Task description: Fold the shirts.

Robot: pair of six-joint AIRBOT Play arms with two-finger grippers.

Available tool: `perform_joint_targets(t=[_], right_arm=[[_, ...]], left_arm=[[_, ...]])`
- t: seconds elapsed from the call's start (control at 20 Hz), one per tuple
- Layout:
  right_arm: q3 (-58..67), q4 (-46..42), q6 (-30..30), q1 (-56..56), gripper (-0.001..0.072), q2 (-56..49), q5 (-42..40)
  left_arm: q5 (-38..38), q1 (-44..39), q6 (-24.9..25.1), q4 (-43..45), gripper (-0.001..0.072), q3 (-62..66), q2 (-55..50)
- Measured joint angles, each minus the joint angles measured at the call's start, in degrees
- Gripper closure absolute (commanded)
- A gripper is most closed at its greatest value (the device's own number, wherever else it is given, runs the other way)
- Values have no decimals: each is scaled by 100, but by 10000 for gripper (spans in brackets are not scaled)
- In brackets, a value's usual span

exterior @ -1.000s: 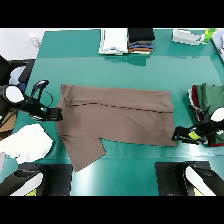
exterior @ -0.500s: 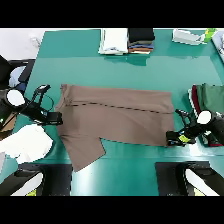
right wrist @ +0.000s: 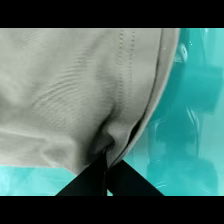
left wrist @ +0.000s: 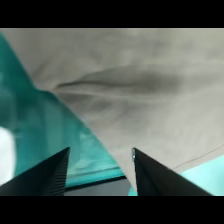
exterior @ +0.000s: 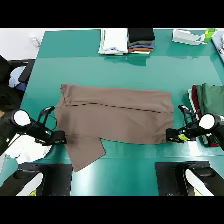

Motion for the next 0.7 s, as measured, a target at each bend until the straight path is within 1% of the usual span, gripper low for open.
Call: perform_joint_targets(t=[0.3,0.35,0.4,0.45,0.55,0.7], right_arm=[[0,22,50,13,692,-243,-2],[0,24,52,13,692,-304,0],[0,26,57,13,692,-356,2],[2,31,61,13,692,-385,9],[13,28,66,13,693,-354,24],[175,2,68,9,693,-116,149]], left_arm=[[562,4,166,-452,231,-549,66],[614,4,188,-542,350,-581,68],[706,2,208,-603,651,-619,66],[796,0,254,-573,676,-643,57],[826,0,407,-647,677,-621,59],[597,0,570,-579,679,-396,63]])
